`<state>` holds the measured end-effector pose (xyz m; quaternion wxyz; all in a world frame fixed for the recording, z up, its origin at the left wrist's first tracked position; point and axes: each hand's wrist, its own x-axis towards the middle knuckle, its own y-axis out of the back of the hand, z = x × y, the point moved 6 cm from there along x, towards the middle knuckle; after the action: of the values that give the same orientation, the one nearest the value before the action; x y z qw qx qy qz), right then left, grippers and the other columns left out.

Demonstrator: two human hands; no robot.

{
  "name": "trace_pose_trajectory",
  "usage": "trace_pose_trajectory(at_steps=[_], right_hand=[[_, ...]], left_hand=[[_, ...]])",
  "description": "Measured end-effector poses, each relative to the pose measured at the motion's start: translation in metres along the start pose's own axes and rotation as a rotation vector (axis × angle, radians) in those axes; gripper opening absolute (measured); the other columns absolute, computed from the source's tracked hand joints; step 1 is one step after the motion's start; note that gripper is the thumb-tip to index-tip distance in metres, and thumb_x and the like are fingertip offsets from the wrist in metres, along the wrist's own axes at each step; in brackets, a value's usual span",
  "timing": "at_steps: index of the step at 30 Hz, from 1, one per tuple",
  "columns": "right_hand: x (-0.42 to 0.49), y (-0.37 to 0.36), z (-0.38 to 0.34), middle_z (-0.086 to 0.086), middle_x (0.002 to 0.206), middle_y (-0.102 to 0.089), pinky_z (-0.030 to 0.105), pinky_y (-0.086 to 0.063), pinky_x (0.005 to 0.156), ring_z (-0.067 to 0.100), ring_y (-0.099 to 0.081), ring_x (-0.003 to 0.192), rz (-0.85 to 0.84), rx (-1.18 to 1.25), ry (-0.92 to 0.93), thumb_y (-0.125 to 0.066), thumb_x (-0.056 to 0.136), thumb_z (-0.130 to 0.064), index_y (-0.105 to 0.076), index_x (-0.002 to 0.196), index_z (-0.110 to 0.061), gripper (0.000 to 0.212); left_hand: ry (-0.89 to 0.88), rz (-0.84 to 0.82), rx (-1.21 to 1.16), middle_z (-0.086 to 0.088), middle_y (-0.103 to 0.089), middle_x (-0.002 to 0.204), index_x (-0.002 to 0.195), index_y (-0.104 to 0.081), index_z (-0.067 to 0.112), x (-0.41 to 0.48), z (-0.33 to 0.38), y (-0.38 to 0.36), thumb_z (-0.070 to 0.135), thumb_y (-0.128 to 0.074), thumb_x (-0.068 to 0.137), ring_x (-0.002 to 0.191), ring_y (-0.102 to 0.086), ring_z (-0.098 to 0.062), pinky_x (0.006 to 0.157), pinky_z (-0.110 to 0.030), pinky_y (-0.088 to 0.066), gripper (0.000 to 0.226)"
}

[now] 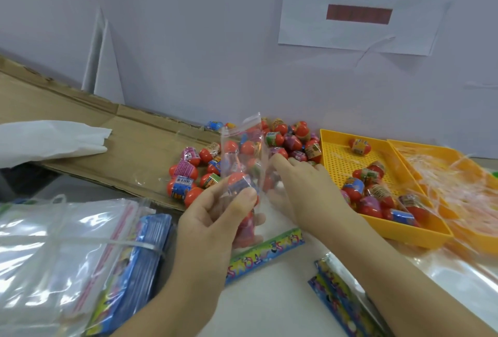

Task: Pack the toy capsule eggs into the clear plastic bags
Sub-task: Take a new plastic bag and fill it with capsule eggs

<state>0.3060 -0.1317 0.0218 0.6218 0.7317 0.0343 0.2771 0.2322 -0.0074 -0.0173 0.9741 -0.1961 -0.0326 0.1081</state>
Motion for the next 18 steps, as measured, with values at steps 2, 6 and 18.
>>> trace_pose_trajectory(at_steps=[2, 6, 18], right_hand=[[0.0, 0.002, 0.002, -0.009, 0.092, -0.05, 0.033, -0.039, 0.084, 0.018, -0.051, 0.092, 0.071, 0.081, 0.006, -0.057, 0.09, -0.036, -0.044, 0.098, -0.024, 0.019], [-0.002, 0.039, 0.017, -0.012, 0.079, -0.062, 0.021, -0.05, 0.066, 0.006, -0.06, 0.075, 0.379, 0.672, -0.178, -0.074, 0.078, -0.022, -0.056, 0.09, -0.025, 0.022], [-0.005, 0.103, -0.022, -0.024, 0.095, -0.067, 0.015, -0.048, 0.083, -0.003, -0.063, 0.096, 0.102, 0.609, 0.136, -0.063, 0.085, -0.043, -0.056, 0.098, -0.04, 0.015]], left_hand=[[-0.005, 0.005, 0.015, -0.003, -0.076, 0.082, 0.1, -0.073, 0.023, 0.001, 0.0, 0.0, 0.043, -0.077, 0.045, 0.073, -0.075, -0.023, 0.054, -0.026, -0.058, 0.058], [0.007, -0.003, 0.027, -0.001, -0.076, 0.079, 0.078, -0.077, 0.035, 0.0, -0.001, -0.002, 0.04, -0.077, 0.047, 0.068, -0.075, -0.02, 0.054, -0.027, -0.059, 0.032], [-0.02, -0.063, 0.041, 0.002, -0.077, 0.086, 0.085, -0.077, 0.043, -0.005, 0.003, -0.006, 0.038, -0.073, 0.053, 0.078, -0.074, -0.021, 0.062, -0.026, -0.06, 0.032]])
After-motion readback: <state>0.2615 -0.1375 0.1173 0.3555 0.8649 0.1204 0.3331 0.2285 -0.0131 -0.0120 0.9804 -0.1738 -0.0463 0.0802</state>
